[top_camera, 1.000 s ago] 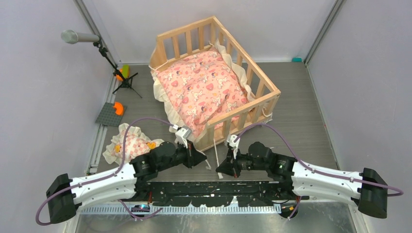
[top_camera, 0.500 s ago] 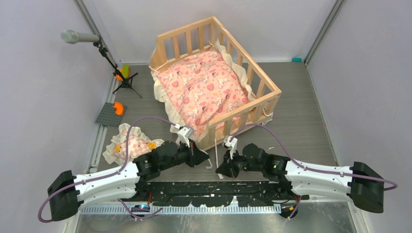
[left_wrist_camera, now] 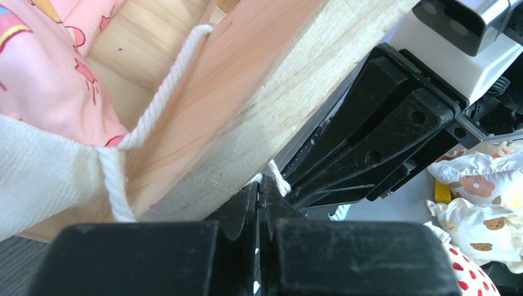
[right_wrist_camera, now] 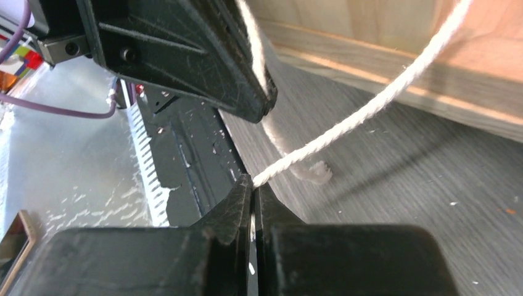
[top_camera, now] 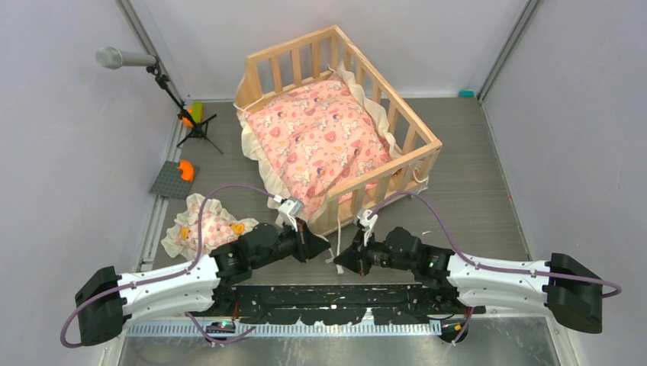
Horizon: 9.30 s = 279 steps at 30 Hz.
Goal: Set up the pet bed
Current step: Cross the ropes on the bed frame.
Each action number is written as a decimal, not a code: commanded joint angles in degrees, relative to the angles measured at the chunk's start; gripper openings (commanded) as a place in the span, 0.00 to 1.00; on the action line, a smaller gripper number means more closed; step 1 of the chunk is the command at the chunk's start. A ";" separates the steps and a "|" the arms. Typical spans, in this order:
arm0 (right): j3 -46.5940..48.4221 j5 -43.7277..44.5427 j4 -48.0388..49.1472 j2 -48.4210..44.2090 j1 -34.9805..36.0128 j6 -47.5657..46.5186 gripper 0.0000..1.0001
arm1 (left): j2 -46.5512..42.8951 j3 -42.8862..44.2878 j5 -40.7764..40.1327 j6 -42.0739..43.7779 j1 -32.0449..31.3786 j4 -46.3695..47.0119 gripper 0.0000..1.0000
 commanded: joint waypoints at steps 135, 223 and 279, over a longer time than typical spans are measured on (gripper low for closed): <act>1.98 10.79 7.69 0.37 1.01 21.75 0.00 | 14.32 1.35 -40.94 13.75 -28.84 13.71 0.44; -0.36 5.08 22.72 8.62 1.03 -7.96 0.00 | -7.99 5.65 -46.54 8.65 -28.86 -14.51 0.00; 18.63 -7.25 1.36 34.69 13.45 -12.75 0.00 | -18.88 -3.52 -47.29 -7.70 -28.85 -33.69 0.00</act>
